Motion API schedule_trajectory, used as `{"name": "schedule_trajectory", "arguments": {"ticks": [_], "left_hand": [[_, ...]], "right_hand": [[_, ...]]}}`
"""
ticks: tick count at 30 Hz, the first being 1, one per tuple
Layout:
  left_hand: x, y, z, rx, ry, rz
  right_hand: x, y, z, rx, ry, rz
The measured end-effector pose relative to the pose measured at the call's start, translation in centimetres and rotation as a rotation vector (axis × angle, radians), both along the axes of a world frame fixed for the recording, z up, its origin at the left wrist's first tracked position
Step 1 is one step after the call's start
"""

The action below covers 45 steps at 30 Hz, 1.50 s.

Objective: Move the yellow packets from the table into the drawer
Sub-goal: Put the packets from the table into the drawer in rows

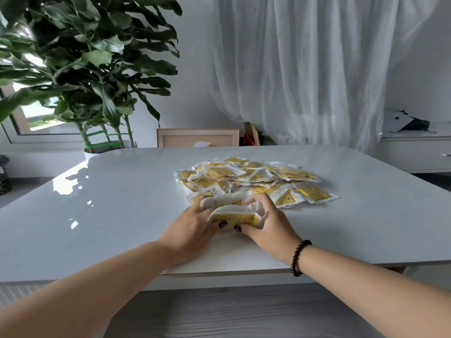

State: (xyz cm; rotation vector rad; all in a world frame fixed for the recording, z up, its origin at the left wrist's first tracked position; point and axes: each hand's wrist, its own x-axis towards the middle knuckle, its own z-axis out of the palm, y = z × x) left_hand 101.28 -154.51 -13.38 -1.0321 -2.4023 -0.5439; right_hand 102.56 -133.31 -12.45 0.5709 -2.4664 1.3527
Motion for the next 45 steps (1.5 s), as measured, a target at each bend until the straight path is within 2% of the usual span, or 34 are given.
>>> {"name": "schedule_trajectory", "arguments": {"ticks": [4, 7, 9, 12, 14, 19, 22, 26, 29, 32, 35, 36, 38, 42, 45], "left_hand": [[0.1, 0.0, -0.2, -0.045, -0.022, 0.085], [0.8, 0.4, 0.2, -0.121, 0.015, 0.142], [1.7, 0.7, 0.5, -0.142, 0.125, 0.189], [3.2, 1.4, 1.3, -0.198, 0.231, 0.220], [4.0, 1.3, 1.7, -0.253, 0.268, 0.219], [7.0, -1.0, 3.9, -0.293, 0.164, 0.296], [8.9, -3.2, 4.5, -0.227, -0.037, 0.361], [11.7, -5.5, 4.3, -0.124, -0.042, 0.326], [13.5, -6.1, 3.7, -0.129, -0.011, 0.356], [14.7, -6.4, 3.1, -0.040, -0.109, 0.490], [15.8, -7.1, 3.1, 0.045, -0.185, 0.554], [16.1, -7.3, 3.3, 0.070, -0.198, 0.562], [16.6, -7.6, 3.8, 0.125, -0.219, 0.578], [17.1, -7.3, 5.2, 0.245, -0.275, 0.664], [17.6, -7.2, 6.0, 0.318, -0.357, 0.711]], "right_hand": [[0.4, 0.2, 0.2, 0.074, 0.083, 0.009], [0.4, 0.9, 1.6, 0.396, 0.400, 0.080], [0.6, 0.9, 2.8, 0.626, 0.567, 0.081], [2.1, -0.1, 3.9, 0.920, 0.416, 0.051], [3.2, -0.7, 3.9, 1.030, 0.358, 0.036], [6.1, -0.3, 4.5, 0.899, 0.344, -0.025], [8.6, 0.9, 3.9, 0.750, 0.499, 0.004], [11.1, 1.7, 1.5, 0.855, 0.597, 0.206], [12.0, 1.3, -0.4, 0.913, 0.570, 0.214], [12.6, 0.9, -2.1, 0.846, 0.503, 0.210], [13.8, 0.4, -2.2, 0.853, 0.299, 0.178], [13.9, 0.4, -2.4, 0.828, 0.285, 0.182], [14.0, 0.6, -2.6, 0.863, 0.303, 0.258], [14.7, 0.1, -1.9, 0.841, 0.134, 0.340], [15.3, -0.1, -2.0, 0.885, 0.126, 0.390]]}}
